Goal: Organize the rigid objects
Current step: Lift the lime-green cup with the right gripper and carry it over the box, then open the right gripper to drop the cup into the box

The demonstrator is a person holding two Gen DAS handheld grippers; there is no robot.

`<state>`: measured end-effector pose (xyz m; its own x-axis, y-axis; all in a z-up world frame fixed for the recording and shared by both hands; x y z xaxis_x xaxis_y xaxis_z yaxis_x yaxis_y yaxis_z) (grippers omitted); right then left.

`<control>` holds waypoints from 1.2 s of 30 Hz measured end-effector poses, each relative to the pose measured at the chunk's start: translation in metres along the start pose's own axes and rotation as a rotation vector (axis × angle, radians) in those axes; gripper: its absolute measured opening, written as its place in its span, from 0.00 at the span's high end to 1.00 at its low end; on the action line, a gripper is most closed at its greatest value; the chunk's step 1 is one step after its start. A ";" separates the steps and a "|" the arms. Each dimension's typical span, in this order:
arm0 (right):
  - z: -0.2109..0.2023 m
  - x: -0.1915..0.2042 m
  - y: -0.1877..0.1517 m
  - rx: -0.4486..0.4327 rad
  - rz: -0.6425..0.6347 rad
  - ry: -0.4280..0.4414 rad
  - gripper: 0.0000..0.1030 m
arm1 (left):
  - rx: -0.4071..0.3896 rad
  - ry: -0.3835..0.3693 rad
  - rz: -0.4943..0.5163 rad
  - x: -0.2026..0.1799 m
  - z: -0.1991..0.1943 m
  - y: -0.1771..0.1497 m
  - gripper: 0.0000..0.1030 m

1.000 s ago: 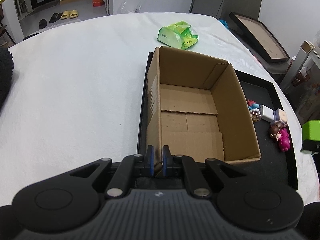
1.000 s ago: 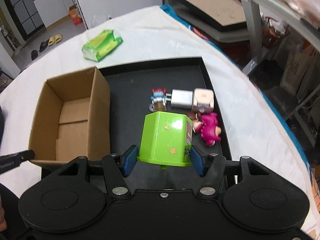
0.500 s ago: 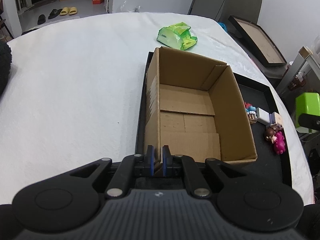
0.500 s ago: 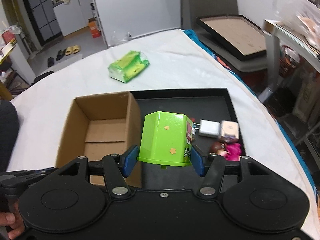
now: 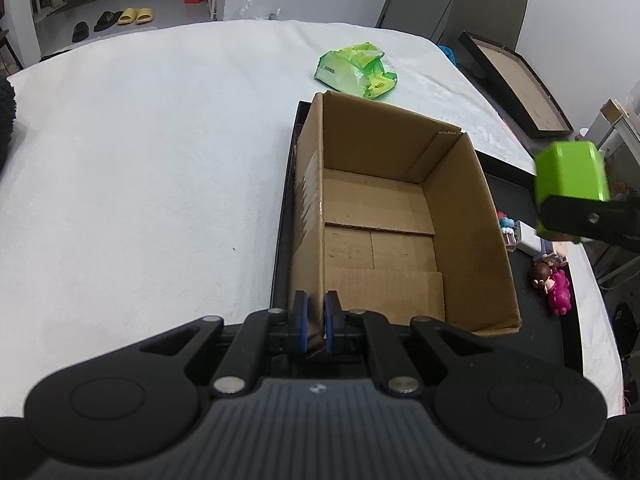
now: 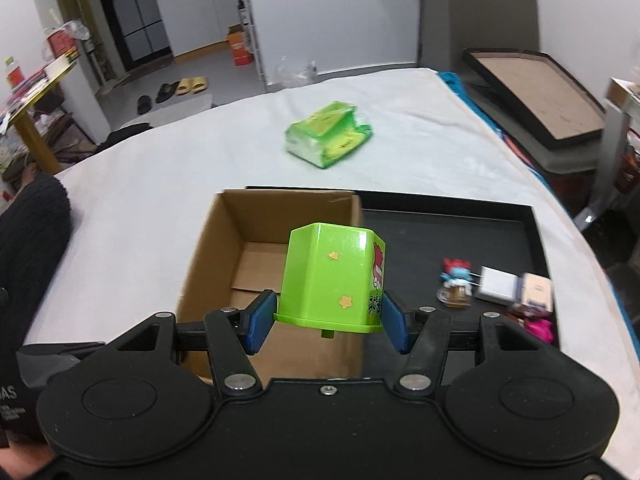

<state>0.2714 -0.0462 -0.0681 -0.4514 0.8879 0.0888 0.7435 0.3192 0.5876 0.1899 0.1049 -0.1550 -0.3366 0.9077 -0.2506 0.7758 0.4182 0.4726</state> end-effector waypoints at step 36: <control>0.052 0.040 0.014 0.029 -0.042 0.117 0.35 | 0.003 -0.044 -0.049 0.009 0.003 0.001 0.91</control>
<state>0.2897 0.0109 -0.0982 -0.5353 0.8296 0.1587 0.7360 0.3660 0.5696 0.1892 0.1132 -0.1594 -0.3504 0.8839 -0.3097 0.7605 0.4616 0.4567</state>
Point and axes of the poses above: each gripper's, at about its wrist camera, not at the fingertips, and z roughly the way its jaws point, x to its left, y to its top, the point moved 4 cm from there along z, roughly the way its jaws point, and after that the axes turned 1 degree about -y, right-handed, at the moved point
